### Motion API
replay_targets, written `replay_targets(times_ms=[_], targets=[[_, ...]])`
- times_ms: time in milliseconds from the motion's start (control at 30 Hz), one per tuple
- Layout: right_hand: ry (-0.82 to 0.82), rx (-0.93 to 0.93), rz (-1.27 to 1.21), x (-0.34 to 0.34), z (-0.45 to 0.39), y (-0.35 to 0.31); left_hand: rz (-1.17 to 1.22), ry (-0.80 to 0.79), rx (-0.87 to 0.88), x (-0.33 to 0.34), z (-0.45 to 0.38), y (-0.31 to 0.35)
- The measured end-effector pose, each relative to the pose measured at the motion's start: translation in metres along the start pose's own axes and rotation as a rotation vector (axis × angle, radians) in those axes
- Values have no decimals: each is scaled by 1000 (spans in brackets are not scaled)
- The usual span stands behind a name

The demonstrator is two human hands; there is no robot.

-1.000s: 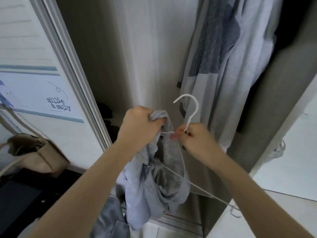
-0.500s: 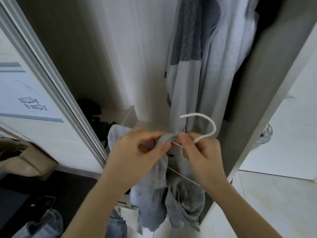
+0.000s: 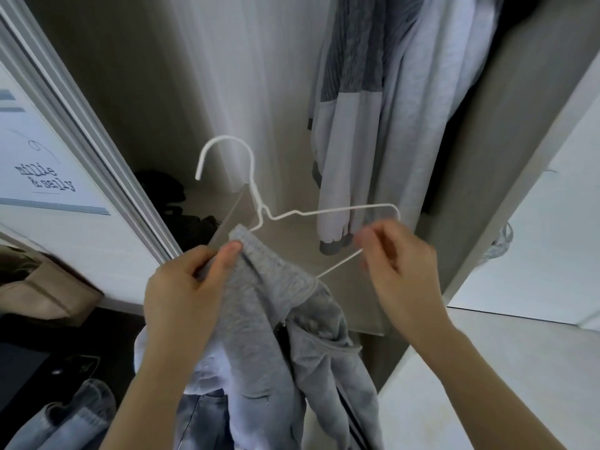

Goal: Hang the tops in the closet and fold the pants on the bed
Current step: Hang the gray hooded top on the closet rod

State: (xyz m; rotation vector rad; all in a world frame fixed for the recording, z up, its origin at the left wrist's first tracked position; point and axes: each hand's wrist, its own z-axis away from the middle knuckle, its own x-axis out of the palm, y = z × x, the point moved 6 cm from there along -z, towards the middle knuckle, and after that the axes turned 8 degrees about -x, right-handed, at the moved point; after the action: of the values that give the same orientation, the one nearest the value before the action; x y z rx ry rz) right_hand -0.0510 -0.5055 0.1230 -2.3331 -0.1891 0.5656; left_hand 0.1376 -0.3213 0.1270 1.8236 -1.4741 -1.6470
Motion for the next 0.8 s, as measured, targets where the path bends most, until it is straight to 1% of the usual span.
replay_targets(times_ms=[33, 67, 133, 167, 200, 233, 267, 300, 367, 433, 467, 500, 533, 600, 667, 800], targets=[[-25, 115, 10, 4, 15, 16, 14, 10, -11, -3, 1, -2], [-106, 247, 78, 11, 31, 32, 44, 15, -16, -6, 2, -2], [-396, 541, 214, 37, 66, 62, 141, 12, -22, -10, 6, 2], [-535, 680, 203, 53, 83, 73, 182, 5, -27, -11, 9, 5], [-597, 822, 105, 68, 97, 80, 212, -10, -28, -10, 13, 6], [-560, 985, -98, 80, 106, 83, 233, -33, -26, -10, 17, 7], [-480, 1156, -363, 91, 115, 83, 248, -52, -21, -11, 19, 7], [-405, 1285, -581, 97, 119, 82, 263, -58, -29, -14, 20, 5], [-277, 1419, -812, 93, 119, 82, 284, -42, -97, -25, 20, -6], [-126, 1443, -942, 76, 106, 90, 240, -20, -140, -33, 18, -21], [-64, 1392, -973, 64, 94, 93, 194, -16, -110, -35, 19, -28], [-31, 1295, -940, 52, 81, 96, 144, -10, -72, -36, 21, -34], [10, 1175, -854, 40, 67, 101, 102, 3, -42, -38, 23, -39], [77, 924, -601, 13, 43, 101, 61, 37, -39, -38, 27, -47], [81, 815, -488, 2, 32, 98, 45, 82, -48, -39, 29, -53], [1, 791, -370, -5, 22, 96, 23, 135, -31, -38, 31, -53]])
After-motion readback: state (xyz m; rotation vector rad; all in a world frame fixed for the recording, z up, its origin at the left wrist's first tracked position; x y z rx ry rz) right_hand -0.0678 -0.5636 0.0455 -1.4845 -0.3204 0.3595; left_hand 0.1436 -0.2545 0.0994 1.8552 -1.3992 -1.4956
